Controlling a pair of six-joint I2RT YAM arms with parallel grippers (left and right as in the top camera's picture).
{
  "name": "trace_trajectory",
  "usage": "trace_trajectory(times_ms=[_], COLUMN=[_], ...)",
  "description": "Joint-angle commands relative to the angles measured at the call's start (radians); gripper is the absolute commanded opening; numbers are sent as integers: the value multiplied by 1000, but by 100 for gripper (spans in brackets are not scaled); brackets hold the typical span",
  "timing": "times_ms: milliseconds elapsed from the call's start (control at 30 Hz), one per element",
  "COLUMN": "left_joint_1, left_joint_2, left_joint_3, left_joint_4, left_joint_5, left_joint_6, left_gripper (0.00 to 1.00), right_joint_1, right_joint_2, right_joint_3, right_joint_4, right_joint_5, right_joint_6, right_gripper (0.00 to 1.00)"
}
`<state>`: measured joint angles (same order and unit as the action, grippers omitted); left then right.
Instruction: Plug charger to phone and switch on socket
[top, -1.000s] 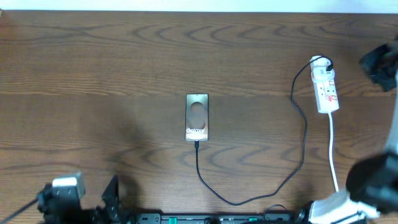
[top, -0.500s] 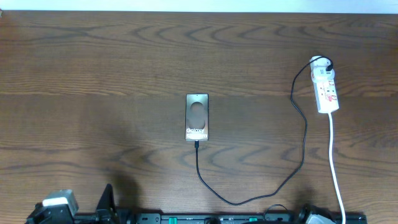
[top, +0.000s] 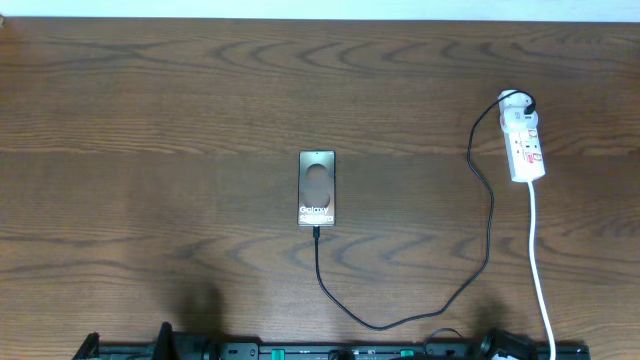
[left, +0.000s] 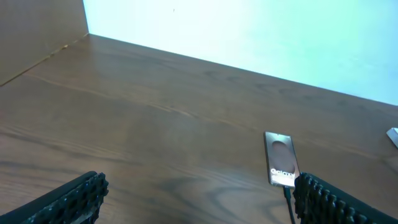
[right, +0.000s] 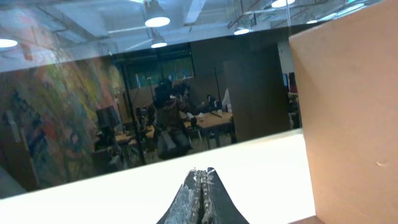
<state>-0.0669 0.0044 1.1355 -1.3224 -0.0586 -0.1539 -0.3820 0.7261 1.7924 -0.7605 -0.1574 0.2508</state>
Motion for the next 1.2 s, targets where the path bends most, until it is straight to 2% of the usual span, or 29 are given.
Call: trace_trajectory(times_ms=[0,200,600,733,967,1100,1167], left_joint_1=[4,4,4,4,4,4,4], left_joint_2=[-1,-1,-1,-1,-1,-1,-1], left_joint_3=[1,1,1,1,1,1,1], left_joint_4=[0,-2,-19,-47,-68,-68,-68], left_joint_5=[-2,-2,-2,-2,-2,-2,-2], left_joint_6=[-5,-5,-4,-4,-4,-4,-4], left_gripper=[98,98,98,97,97,97,98], right_joint_1=[4,57,241,286,312,319,324], right_joint_2=[-111,-278,-635,-701,-719,-719,-719], right_joint_3=[-20,-83,-171,-172,-170,-170,-167], right_joint_4=[-26,-37,-77,-89,-91,-92,-89], right_joint_5=[-17,-161,-163,-162,-102,-103,-103], right_joint_6=[2,48,19,-28,-95,-103,-103], right_gripper=[1,1,1,1,5,13,28])
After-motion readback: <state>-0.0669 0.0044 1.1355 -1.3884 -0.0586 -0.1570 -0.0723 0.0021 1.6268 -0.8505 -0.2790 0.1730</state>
